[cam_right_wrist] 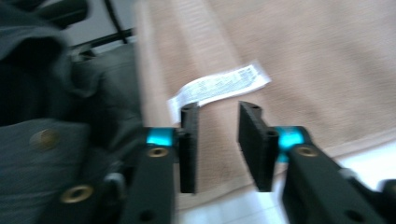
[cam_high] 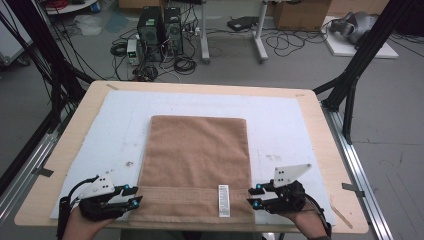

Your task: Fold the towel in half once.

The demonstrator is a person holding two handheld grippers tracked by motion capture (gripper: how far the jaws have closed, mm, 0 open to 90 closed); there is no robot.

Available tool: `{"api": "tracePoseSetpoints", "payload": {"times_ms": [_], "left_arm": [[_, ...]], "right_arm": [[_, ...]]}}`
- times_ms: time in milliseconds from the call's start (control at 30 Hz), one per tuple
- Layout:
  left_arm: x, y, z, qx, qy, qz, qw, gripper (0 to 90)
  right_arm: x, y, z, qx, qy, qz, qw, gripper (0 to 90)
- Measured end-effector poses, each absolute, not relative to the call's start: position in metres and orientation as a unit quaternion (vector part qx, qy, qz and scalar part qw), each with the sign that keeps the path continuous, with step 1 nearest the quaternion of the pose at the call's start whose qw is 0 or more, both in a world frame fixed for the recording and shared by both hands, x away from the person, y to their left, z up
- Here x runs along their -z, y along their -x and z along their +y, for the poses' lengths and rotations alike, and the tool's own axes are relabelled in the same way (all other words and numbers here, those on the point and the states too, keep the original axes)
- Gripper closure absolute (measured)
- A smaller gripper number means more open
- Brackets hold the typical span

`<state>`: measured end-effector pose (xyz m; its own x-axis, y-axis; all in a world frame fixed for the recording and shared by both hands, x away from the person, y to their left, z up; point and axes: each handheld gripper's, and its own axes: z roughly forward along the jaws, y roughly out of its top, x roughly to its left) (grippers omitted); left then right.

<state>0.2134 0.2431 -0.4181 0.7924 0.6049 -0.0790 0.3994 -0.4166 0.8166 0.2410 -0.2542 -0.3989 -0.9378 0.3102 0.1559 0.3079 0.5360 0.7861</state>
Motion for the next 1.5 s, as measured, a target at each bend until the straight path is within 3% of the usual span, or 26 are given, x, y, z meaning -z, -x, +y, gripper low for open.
{"api": "tracePoseSetpoints", "payload": {"times_ms": [133,433,600,733,800,933,1100,1167,1267,1367,1400,1433,1500], "left_arm": [[0.419,-0.233,0.237,-0.115,-0.827,0.311,0.453,52.4],[0.417,-0.279,0.226,-0.135,-0.817,0.331,0.452,48.0],[0.417,-0.308,0.224,-0.167,-0.799,0.355,0.455,48.3],[0.416,-0.340,0.223,-0.164,-0.780,0.394,0.458,59.4],[0.416,-0.356,0.222,-0.194,-0.776,0.403,0.444,58.7],[0.421,-0.393,0.227,-0.186,-0.750,0.445,0.454,58.4],[0.439,-0.426,0.229,-0.175,-0.742,0.494,0.418,56.8],[0.445,-0.434,0.229,-0.163,-0.737,0.515,0.406,50.0],[0.449,-0.437,0.230,-0.162,-0.728,0.522,0.414,50.1],[0.449,-0.437,0.227,-0.163,-0.736,0.511,0.412,67.9],[0.449,-0.437,0.226,-0.161,-0.735,0.513,0.414,78.3],[0.449,-0.437,0.224,-0.164,-0.733,0.514,0.414,82.0],[0.448,-0.438,0.225,-0.165,-0.731,0.516,0.414,85.6]], "right_arm": [[0.398,-0.262,-0.249,-0.440,-0.191,0.877,0.021,58.6],[0.395,-0.320,-0.242,-0.414,-0.235,0.877,0.068,54.1],[0.398,-0.354,-0.243,-0.413,-0.271,0.865,0.091,50.6],[0.401,-0.383,-0.240,-0.396,-0.297,0.862,0.112,51.8],[0.401,-0.399,-0.238,-0.389,-0.301,0.863,0.117,51.6],[0.400,-0.429,-0.236,-0.372,-0.323,0.859,0.141,49.8],[0.405,-0.454,-0.234,-0.363,-0.346,0.854,0.137,48.4],[0.411,-0.461,-0.231,-0.358,-0.354,0.854,0.134,48.0],[0.424,-0.468,-0.230,-0.337,-0.378,0.854,0.119,45.4],[0.436,-0.471,-0.228,-0.339,-0.396,0.849,0.083,57.0],[0.437,-0.470,-0.227,-0.345,-0.400,0.845,0.086,66.7],[0.437,-0.471,-0.227,-0.357,-0.397,0.843,0.066,79.5],[0.435,-0.471,-0.225,-0.357,-0.397,0.842,0.073,82.7]]}}
